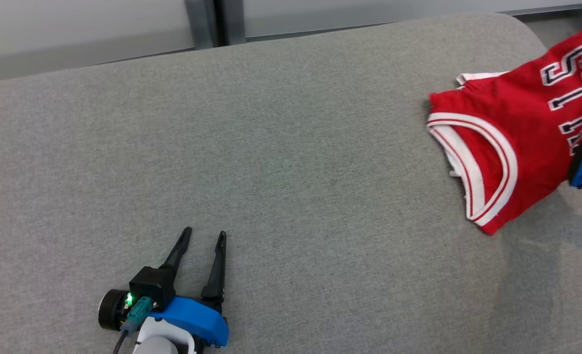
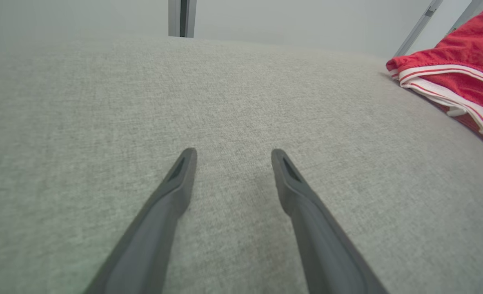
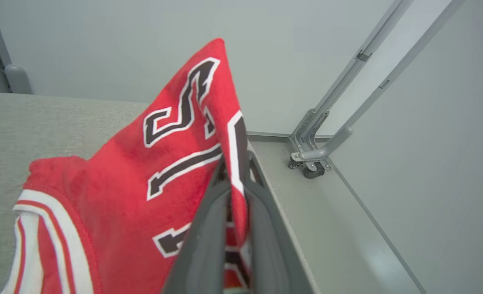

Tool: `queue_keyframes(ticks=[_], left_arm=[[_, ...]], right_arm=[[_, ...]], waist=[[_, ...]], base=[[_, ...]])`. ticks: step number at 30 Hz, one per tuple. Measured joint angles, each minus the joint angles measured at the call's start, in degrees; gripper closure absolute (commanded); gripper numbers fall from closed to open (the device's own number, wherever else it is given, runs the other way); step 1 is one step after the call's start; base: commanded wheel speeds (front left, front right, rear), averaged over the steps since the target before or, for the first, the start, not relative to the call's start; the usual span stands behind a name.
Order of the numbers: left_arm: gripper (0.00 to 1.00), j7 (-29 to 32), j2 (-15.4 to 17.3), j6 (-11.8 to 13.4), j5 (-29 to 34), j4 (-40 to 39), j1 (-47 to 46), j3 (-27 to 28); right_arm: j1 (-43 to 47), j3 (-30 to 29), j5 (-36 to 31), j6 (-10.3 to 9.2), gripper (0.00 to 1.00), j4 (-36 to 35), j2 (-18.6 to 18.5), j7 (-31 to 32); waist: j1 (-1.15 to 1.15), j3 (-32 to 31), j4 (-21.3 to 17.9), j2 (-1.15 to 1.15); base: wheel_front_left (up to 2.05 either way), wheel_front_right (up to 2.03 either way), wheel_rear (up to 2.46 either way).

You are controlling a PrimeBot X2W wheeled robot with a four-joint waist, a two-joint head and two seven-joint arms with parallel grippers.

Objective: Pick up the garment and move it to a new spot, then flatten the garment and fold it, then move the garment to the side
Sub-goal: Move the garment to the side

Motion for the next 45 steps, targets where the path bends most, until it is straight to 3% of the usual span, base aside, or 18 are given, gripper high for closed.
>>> queue_keyframes(ticks=[1,2,3,7,13,17,19,24,29,32,45], left_arm=[[0.00,-0.1,-0.1,0.0,0.2,0.1,-0.1,0.0],[0.00,-0.1,-0.1,0.0,0.3,0.2,-0.2,0.1],[0.00,-0.1,-0.2,0.0,0.3,0.3,-0.4,0.4],[0.00,-0.1,-0.1,-0.1,0.3,0.3,-0.9,2.1],[0.00,0.0,0.0,-0.1,0.1,0.4,-0.9,3.4],[0.00,0.0,0.2,-0.1,-0.3,0.3,-0.8,5.0],[0.00,0.0,0.2,-0.1,-0.3,0.1,-0.8,5.4],[0.00,0.0,0.2,0.4,-0.7,0.3,-0.9,6.7],[0.00,0.1,0.2,1.3,-0.9,0.3,-1.0,7.7],[0.00,0.0,0.2,1.6,-2.0,0.1,-0.9,8.6],[0.00,0.0,0.2,1.8,-4.3,-0.6,1.0,11.9]], right_arm=[[-0.1,-2.7,-1.9,0.00,1.00,-0.1,-0.5,1.0],[0.0,-5.6,-4.1,0.00,0.64,-0.4,-0.7,2.0],[0.1,-8.2,-6.1,0.01,0.00,-1.0,-0.8,2.6],[0.6,-16.4,-12.1,-0.02,0.00,-3.9,1.0,2.0],[1.7,-19.7,-13.2,-0.01,0.00,-4.1,7.5,-4.4],[2.1,-15.8,-11.7,-0.01,0.00,-4.0,11.6,-6.3],[3.4,-11.1,-8.5,-0.01,0.00,-7.0,13.0,-6.4],[10.7,1.9,2.7,-0.02,0.00,-14.8,14.1,-6.4],[16.8,11.0,12.2,-0.01,0.00,-19.8,14.4,-6.4],[19.9,13.1,15.3,-0.01,0.00,-20.5,14.4,-6.4],[24.7,15.1,17.2,-0.01,0.00,-21.3,14.4,-6.4]], waist=[[0.00,0.2,0.5,0.00],[0.00,0.4,1.0,0.00],[0.00,0.6,1.4,0.00],[0.00,0.8,2.9,0.00],[0.00,0.0,3.1,0.00],[0.00,-0.8,3.1,0.00],[0.00,-1.0,3.2,0.00],[0.00,-1.5,4.5,0.00],[0.00,-1.9,6.3,0.00],[0.00,-2.2,7.4,0.00],[0.00,-5.0,10.6,0.00]], base=[[0.00,0.00,0.00],[0.00,0.00,0.00],[0.00,0.00,0.00],[0.00,0.00,0.00],[0.00,0.00,0.00],[0.00,0.00,0.00],[0.00,0.00,0.00],[0.00,0.00,0.00],[0.00,0.00,0.00],[0.00,0.00,0.00],[0.00,0.00,0.00]])
